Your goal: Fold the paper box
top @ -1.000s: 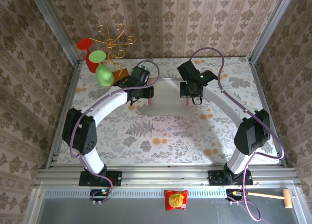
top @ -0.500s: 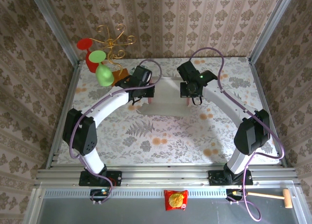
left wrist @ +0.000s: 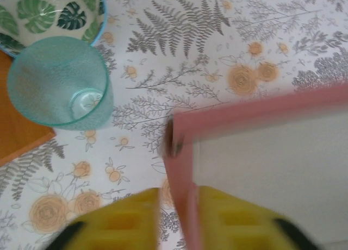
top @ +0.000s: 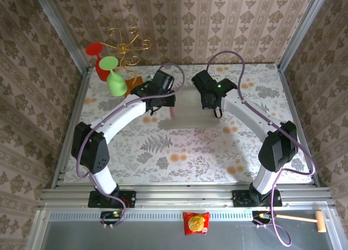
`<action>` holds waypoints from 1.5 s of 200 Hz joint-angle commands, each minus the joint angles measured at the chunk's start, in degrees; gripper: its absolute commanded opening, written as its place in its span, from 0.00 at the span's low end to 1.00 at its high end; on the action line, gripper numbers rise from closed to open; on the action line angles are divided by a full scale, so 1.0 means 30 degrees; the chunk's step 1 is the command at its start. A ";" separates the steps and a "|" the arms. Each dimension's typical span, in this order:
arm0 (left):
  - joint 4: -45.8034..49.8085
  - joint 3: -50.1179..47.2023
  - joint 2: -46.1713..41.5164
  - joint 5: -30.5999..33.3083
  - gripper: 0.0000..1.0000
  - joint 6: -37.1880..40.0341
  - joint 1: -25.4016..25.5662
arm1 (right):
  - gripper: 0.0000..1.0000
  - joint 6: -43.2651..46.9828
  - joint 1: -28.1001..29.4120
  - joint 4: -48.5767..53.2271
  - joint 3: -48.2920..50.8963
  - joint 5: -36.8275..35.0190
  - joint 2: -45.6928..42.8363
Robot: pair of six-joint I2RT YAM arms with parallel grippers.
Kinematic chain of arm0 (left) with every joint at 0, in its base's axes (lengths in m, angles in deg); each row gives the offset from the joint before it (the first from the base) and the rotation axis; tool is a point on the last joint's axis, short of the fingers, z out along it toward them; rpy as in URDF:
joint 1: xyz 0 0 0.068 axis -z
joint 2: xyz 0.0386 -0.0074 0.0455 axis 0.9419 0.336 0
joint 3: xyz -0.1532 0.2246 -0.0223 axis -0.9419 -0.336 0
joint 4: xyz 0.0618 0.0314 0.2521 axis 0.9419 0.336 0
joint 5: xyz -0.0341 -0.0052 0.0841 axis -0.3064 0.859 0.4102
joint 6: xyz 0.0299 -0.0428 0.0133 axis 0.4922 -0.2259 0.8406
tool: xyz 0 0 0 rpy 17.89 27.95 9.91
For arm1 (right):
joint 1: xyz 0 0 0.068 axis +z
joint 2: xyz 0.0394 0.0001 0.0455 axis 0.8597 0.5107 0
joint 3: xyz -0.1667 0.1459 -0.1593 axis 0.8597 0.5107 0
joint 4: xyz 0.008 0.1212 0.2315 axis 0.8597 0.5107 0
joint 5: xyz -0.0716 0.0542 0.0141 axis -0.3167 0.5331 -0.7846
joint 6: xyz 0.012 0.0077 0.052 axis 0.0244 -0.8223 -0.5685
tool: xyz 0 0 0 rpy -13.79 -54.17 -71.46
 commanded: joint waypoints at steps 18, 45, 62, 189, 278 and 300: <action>0.4041 0.3244 0.0039 0.1130 0.43 -0.2189 -0.0377 | 0.00 -0.0639 -0.0402 0.0438 0.0716 -0.0627 -0.0741; 0.7820 0.5200 -0.0302 0.1817 0.43 -0.5171 -0.0450 | 0.00 -0.1056 -0.0723 -0.0104 0.1375 -0.0538 -0.1099; 1.0467 0.6016 -0.0718 0.2586 0.36 -0.8671 -0.0626 | 0.00 -0.1545 -0.0940 -0.0367 0.1810 -0.0586 -0.1302; 0.8919 0.1634 -0.3269 -0.5439 0.59 -2.4795 0.1318 | 0.00 -0.6994 -0.2875 -0.3085 0.5224 0.1737 -0.2109; 0.7084 0.2158 -0.0501 -0.6577 0.40 -2.6043 0.2339 | 0.00 -0.7251 -0.2746 -0.3084 0.5830 0.1958 -0.2541; 0.7204 0.2001 -0.0452 -0.6421 0.29 -2.6090 0.2367 | 0.00 -0.7427 -0.2717 -0.3089 0.5962 0.2104 -0.2610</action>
